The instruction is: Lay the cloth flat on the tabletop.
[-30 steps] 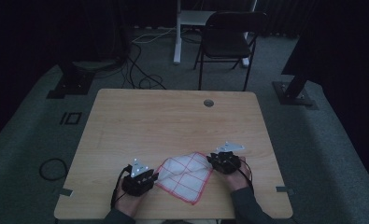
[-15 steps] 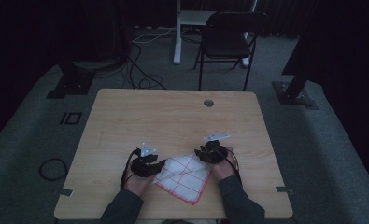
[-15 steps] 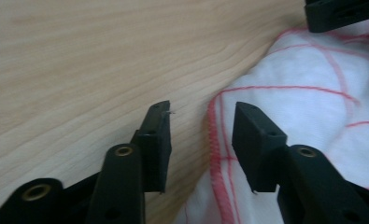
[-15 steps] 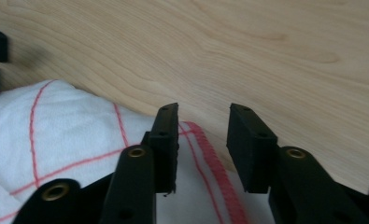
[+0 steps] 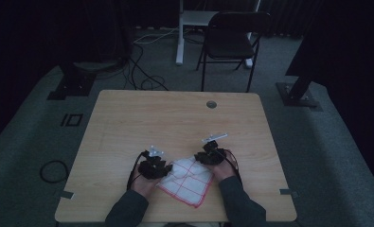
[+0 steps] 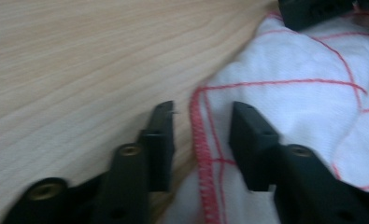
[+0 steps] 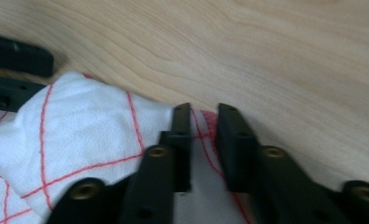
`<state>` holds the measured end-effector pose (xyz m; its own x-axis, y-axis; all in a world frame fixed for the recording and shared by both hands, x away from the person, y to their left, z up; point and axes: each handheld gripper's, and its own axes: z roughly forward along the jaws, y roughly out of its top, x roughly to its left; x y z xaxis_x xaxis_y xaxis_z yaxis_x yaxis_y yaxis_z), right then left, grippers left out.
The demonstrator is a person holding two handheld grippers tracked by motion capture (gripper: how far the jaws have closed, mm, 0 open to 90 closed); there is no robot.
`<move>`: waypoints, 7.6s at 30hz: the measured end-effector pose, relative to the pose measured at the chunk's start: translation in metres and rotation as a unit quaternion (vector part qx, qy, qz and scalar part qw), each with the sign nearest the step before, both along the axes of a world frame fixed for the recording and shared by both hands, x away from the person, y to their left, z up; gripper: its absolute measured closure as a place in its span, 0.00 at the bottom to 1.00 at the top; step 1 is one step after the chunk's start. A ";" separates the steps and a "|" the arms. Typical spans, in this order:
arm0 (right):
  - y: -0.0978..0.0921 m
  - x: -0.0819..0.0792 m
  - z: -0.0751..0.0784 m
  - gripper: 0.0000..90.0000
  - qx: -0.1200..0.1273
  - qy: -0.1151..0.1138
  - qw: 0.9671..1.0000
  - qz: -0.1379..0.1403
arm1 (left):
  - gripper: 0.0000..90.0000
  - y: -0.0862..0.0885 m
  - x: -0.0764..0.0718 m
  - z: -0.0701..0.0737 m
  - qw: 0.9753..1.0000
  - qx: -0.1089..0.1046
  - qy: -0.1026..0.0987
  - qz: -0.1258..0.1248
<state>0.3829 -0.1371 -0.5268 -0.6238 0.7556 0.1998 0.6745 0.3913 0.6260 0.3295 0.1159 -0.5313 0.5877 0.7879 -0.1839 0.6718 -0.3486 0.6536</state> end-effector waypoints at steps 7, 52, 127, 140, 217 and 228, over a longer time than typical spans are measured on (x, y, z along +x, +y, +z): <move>0.000 -0.004 0.017 1.00 0.007 -0.053 0.999 -0.002 | 1.00 -0.001 -0.006 0.014 0.999 0.004 -0.039 0.001; 0.018 0.007 0.045 0.96 0.005 -0.121 0.993 -0.017 | 0.97 -0.013 -0.001 0.040 0.994 0.034 -0.104 0.026; -0.018 -0.068 -0.003 0.71 -0.015 -0.091 0.996 0.006 | 0.96 -0.021 0.085 0.017 0.989 0.107 -0.074 0.064; -0.010 -0.072 -0.010 0.68 -0.037 -0.083 0.995 0.031 | 0.96 0.010 0.098 0.014 0.985 0.119 -0.077 0.094; -0.021 -0.098 -0.011 0.62 -0.045 -0.092 0.991 0.081 | 0.95 0.054 0.027 -0.005 0.988 0.109 -0.103 0.031; -0.030 -0.092 -0.011 0.62 -0.048 -0.092 0.993 0.063 | 0.95 0.067 0.011 -0.006 0.989 0.095 -0.101 0.049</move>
<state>0.2912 -0.1668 -0.5376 -0.7336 0.6796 0.0039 0.4940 0.5294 0.6897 0.3407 0.1829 -0.5376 0.5162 0.8521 0.0866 0.5710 -0.4178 0.7067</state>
